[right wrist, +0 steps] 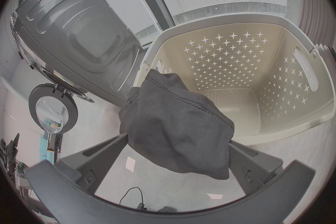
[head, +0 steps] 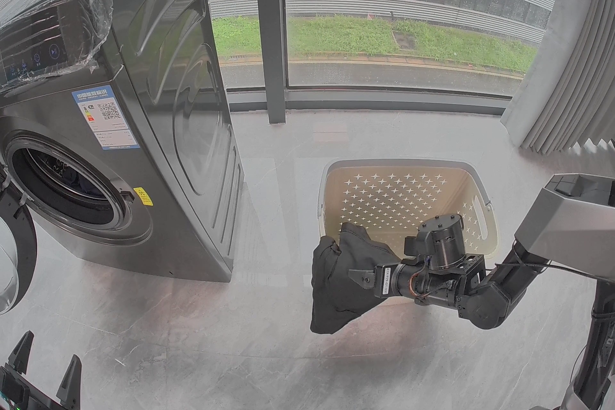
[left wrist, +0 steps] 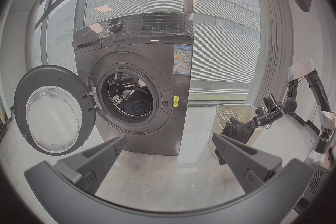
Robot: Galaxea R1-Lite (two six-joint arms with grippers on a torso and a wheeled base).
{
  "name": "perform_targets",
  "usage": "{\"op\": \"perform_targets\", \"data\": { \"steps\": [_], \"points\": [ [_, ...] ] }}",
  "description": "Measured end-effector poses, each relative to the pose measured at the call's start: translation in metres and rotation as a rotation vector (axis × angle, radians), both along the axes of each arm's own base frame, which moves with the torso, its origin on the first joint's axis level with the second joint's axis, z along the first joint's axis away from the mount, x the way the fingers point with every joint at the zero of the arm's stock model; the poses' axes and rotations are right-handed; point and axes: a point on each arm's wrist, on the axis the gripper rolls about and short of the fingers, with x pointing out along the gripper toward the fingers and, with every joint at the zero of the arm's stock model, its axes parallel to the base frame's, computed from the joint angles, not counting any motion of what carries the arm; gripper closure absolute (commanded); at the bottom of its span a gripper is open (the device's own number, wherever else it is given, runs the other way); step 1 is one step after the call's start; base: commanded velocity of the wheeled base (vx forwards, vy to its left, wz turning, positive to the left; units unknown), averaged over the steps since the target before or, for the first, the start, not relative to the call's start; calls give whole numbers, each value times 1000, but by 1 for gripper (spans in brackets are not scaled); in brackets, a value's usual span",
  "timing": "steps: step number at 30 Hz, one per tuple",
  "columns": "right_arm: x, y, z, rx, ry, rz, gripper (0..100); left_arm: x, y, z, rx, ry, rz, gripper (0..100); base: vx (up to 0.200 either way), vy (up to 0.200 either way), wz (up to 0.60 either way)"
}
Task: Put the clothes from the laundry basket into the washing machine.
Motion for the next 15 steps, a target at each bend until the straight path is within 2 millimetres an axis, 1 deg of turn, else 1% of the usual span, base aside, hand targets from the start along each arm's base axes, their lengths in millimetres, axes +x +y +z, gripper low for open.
{"op": "perform_targets", "data": {
  "steps": [8,9,15],
  "points": [
    [7,5,-5,14,-25,0,0,0,0,0,-1,0,1,0,0,0,0],
    [7,6,-5,13,-24,1,100,0,0,0,-1,0,1,0,0,0,0],
    [6,6,-9,6,-16,3,100,0,0,0,-1,0,0,0,0,0,0]
  ]
}}
